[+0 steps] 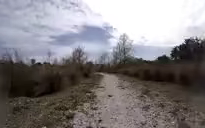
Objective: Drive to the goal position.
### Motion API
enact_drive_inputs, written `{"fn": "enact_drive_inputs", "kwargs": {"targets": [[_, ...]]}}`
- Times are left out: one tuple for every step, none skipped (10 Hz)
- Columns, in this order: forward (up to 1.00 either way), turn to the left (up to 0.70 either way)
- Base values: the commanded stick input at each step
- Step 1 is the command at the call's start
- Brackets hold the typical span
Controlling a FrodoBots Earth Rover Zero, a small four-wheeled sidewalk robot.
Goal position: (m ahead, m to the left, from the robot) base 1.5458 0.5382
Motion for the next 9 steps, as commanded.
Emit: {"fn": "enact_drive_inputs", "kwargs": {"targets": [[0.70, 0.00], [0.70, 0.00], [0.70, 0.00], [0.70, 0.00], [0.70, 0.00], [0.70, 0.00], [0.70, 0.00], [0.70, 0.00], [0.70, 0.00]]}}
